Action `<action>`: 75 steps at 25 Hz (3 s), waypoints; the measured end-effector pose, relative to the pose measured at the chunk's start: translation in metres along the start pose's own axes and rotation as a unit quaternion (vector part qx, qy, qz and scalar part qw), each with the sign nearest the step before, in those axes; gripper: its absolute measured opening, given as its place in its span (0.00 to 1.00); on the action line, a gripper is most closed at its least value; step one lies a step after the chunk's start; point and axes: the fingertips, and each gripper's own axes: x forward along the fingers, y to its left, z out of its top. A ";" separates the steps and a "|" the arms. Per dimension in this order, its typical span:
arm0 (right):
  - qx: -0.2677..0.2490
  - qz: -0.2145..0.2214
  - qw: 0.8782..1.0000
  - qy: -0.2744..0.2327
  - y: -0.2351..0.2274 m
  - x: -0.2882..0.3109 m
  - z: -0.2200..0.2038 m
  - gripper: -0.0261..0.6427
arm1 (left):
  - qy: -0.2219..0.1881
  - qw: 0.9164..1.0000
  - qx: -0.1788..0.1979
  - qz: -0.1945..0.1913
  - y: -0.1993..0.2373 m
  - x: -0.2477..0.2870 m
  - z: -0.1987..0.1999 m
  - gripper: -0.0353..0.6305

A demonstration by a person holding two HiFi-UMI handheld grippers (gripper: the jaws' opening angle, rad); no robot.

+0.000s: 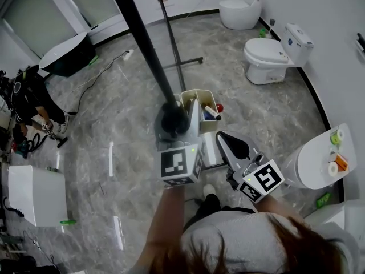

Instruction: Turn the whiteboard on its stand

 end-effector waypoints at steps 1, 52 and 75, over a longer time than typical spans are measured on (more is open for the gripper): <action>0.001 -0.001 1.000 0.001 0.003 -0.008 0.000 0.04 | -0.001 1.000 -0.001 -0.001 -0.004 -0.006 0.001 0.38; -0.007 -0.034 0.999 -0.006 0.206 -0.215 -0.015 0.05 | -0.018 0.998 -0.014 -0.055 -0.131 -0.271 0.037 0.41; -0.010 -0.052 0.998 -0.020 0.292 -0.312 -0.016 0.05 | -0.023 0.997 -0.019 -0.075 -0.152 -0.399 0.059 0.42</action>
